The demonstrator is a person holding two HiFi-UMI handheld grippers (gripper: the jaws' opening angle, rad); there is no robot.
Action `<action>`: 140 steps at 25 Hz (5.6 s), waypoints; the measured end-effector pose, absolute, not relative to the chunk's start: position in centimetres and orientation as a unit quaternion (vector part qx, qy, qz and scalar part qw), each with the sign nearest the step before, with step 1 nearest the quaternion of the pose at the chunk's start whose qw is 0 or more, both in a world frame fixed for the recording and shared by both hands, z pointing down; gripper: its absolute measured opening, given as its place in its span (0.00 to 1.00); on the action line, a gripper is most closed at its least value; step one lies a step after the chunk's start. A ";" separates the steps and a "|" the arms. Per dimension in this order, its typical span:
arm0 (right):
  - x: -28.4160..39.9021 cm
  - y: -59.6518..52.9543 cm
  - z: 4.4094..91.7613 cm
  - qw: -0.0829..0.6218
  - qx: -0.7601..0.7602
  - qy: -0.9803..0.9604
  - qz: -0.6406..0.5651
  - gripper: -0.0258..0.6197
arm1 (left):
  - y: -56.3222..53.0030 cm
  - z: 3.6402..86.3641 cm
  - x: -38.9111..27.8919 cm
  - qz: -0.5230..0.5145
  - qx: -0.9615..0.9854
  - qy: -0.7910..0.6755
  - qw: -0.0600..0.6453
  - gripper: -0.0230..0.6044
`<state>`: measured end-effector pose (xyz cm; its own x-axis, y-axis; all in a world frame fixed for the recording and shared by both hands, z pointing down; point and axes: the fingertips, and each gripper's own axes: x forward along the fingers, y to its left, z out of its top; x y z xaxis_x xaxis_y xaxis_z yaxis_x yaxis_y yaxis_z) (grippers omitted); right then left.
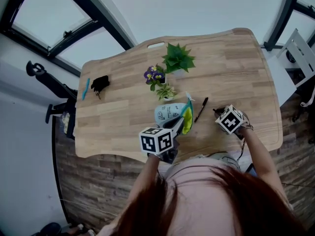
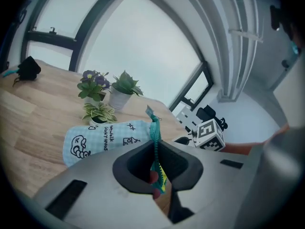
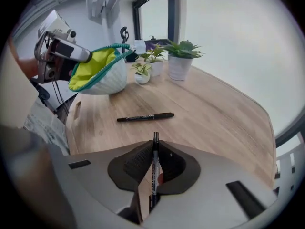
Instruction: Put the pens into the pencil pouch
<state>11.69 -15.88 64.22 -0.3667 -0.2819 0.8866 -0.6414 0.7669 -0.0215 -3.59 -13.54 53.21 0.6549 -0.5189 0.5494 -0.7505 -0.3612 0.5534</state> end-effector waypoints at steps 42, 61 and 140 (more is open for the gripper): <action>8.0 -20.3 35.1 -0.163 0.397 -0.865 0.261 0.09 | -16.1 48.9 -4.2 -0.077 0.764 -0.343 0.541 0.06; 4.0 -20.1 34.7 -0.186 0.364 -0.885 0.224 0.09 | -15.9 48.6 -3.6 -0.098 0.753 -0.324 0.564 0.06; 5.5 -20.0 52.2 0.248 0.370 -0.887 0.125 0.06 | -14.9 49.8 -5.8 -0.109 0.735 -0.349 0.571 0.06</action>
<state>5.54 -20.05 52.16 -0.6037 -0.5939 0.5318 -0.7178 0.6952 -0.0384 -5.81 -14.89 49.77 0.7324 -0.6379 0.2382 -0.3886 -0.1043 0.9155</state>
